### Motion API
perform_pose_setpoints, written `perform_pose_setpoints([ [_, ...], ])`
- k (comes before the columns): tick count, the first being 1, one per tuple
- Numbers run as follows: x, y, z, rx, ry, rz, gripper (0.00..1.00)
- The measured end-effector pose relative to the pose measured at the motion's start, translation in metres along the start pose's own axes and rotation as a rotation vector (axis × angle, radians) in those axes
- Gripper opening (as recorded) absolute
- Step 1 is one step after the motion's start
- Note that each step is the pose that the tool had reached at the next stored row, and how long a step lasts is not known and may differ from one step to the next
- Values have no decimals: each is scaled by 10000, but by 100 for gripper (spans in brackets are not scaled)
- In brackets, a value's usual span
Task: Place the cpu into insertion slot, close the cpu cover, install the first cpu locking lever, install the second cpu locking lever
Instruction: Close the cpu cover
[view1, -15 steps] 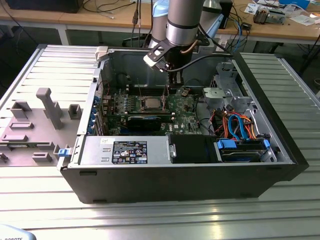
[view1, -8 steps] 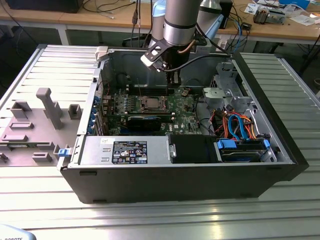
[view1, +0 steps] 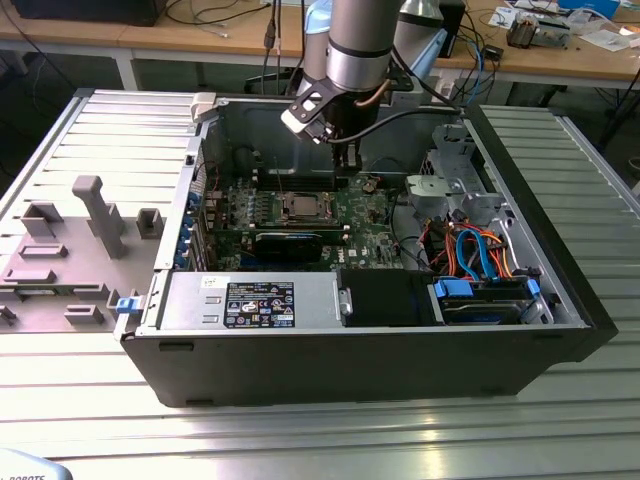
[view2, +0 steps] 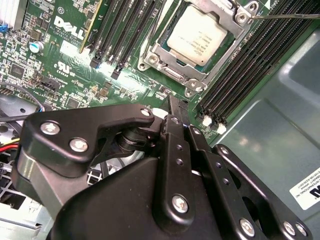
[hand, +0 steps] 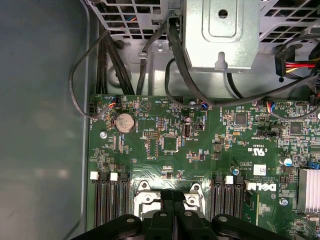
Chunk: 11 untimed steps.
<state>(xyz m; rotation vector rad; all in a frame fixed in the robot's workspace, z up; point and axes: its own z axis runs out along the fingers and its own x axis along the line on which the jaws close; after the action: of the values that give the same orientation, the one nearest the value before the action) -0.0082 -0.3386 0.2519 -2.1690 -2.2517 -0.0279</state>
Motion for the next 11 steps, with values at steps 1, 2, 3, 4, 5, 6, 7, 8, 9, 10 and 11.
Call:
perform_pose_setpoints([
  [1, 0, -4, 0, 0, 0, 2, 11],
  [2, 0, -10, 1, 1, -1, 0, 11],
  [3, 1, -19, 2, 1, 0, 0, 11],
  [4, 2, -41, 9, -1, 4, -2, 11],
  [5, 2, -68, 27, -1, 3, 0, 11],
  [6, 3, -106, 49, 0, 3, 0, 11],
  [7, 4, -138, 63, 1, 1, -2, 11],
  [8, 5, -163, 71, 0, 2, -1, 11],
  [9, 5, -190, 75, 1, 0, 0, 11],
  [10, 6, -211, 77, 1, 3, 1, 11],
  [11, 7, -225, 79, 1, 5, 0, 11],
])
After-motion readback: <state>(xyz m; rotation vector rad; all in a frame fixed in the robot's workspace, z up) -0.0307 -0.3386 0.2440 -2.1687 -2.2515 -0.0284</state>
